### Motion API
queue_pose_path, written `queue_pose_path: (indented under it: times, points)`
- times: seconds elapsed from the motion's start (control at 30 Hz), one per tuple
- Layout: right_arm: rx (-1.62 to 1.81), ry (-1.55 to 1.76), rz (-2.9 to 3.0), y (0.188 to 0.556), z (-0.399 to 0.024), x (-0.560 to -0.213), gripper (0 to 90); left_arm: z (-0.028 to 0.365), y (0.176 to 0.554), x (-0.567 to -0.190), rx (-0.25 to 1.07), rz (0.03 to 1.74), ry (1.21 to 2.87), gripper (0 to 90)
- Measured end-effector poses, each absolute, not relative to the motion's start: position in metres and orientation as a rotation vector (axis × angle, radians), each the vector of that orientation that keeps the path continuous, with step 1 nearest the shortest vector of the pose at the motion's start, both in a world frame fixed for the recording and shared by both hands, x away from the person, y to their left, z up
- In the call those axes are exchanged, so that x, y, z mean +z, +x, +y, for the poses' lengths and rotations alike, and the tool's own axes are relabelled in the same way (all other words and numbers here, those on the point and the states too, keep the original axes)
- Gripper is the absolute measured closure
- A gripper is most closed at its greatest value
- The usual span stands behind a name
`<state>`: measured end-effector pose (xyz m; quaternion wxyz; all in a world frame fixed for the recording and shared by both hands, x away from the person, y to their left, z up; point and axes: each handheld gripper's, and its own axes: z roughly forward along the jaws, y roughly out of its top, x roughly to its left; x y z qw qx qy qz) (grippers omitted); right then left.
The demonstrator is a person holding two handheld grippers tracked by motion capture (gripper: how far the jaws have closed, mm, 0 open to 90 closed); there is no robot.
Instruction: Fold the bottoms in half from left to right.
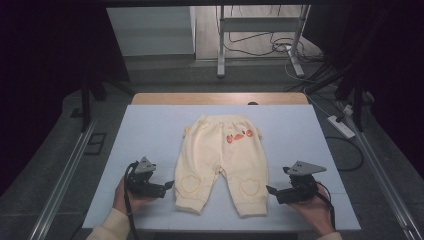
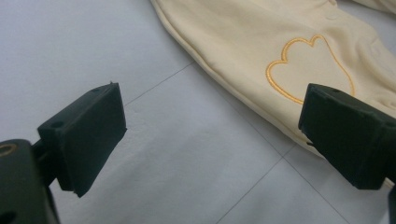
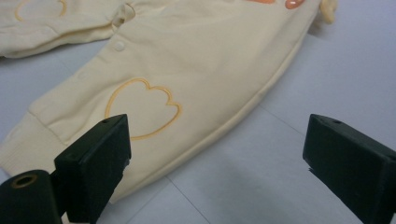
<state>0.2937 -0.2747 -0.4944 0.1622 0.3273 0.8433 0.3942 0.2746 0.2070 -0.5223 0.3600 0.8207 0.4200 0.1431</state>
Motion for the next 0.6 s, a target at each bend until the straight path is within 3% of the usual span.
queue_pose_path:
  times: [0.6]
  points:
    - [1.123,0.88,2.457,0.294,-0.251,-0.498,8.0,0.207,0.276,-0.523,0.37,1.082,2.119,7.1]
